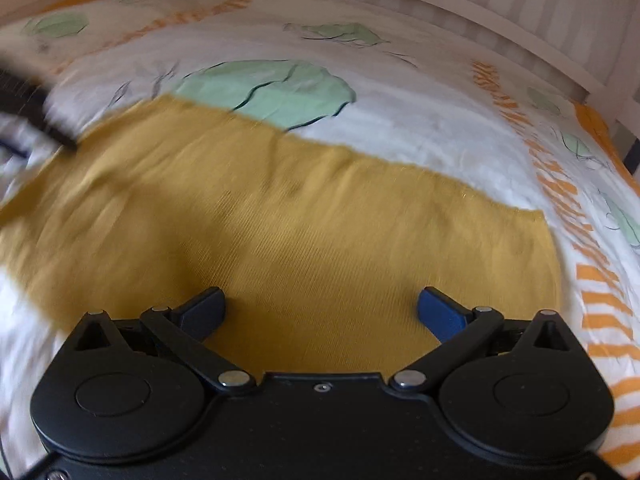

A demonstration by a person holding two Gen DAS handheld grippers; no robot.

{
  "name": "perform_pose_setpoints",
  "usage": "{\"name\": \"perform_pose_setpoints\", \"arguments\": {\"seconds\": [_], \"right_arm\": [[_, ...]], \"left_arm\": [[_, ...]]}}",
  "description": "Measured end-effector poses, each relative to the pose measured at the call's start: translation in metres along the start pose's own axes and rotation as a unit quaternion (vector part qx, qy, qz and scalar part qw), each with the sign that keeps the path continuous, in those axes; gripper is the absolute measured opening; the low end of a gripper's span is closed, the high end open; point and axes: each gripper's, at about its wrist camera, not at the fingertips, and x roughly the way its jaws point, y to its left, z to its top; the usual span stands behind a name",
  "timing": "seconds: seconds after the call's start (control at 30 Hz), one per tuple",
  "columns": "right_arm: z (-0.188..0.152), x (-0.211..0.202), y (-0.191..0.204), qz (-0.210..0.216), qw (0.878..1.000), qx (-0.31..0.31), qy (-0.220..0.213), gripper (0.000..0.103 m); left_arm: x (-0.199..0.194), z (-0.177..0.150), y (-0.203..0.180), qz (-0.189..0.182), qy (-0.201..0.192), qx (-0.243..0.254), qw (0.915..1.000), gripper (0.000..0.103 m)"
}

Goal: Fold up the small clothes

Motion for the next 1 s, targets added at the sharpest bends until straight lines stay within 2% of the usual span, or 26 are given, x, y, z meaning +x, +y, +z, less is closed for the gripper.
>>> {"name": "perform_pose_setpoints", "arguments": {"seconds": [0.07, 0.13, 0.2, 0.3, 0.4, 0.57, 0.63, 0.77, 0.87, 1.0], "right_arm": [[-0.004, -0.008, -0.002, 0.016, 1.000, -0.009, 0.000, 0.102], [-0.001, -0.013, -0.016, 0.043, 0.999, 0.010, 0.008, 0.102], [0.003, -0.019, -0.044, 0.063, 0.996, 0.055, 0.004, 0.102], [0.006, -0.026, -0.095, 0.052, 0.991, 0.122, -0.008, 0.102], [0.004, -0.024, -0.148, 0.054, 0.980, 0.191, -0.006, 0.102], [-0.017, -0.005, -0.209, 0.101, 0.958, 0.267, 0.034, 0.102], [-0.028, 0.003, -0.217, 0.118, 0.951, 0.280, 0.051, 0.102], [-0.046, 0.018, -0.222, 0.187, 0.929, 0.312, 0.070, 0.103], [-0.046, 0.025, -0.220, 0.213, 0.922, 0.319, 0.060, 0.103], [-0.046, 0.041, -0.227, 0.263, 0.898, 0.350, 0.039, 0.103]], "left_arm": [[-0.003, 0.002, -0.002, 0.005, -0.008, 0.006, 0.9999, 0.088], [-0.004, 0.002, -0.005, 0.006, -0.012, 0.012, 0.9998, 0.088], [-0.003, 0.003, -0.008, 0.009, -0.014, 0.019, 0.9997, 0.088], [-0.003, 0.003, -0.011, 0.009, -0.015, 0.026, 0.9995, 0.088], [-0.001, 0.003, -0.012, 0.005, -0.011, 0.025, 0.9996, 0.088], [0.001, 0.000, -0.011, 0.005, -0.005, 0.026, 0.9996, 0.088], [0.001, -0.001, -0.012, 0.006, -0.004, 0.028, 0.9996, 0.088], [0.002, -0.002, -0.013, 0.008, -0.002, 0.030, 0.9995, 0.088], [0.004, -0.003, -0.013, 0.005, 0.002, 0.029, 0.9996, 0.088], [0.004, -0.003, -0.013, 0.006, 0.005, 0.030, 0.9995, 0.088]]}}
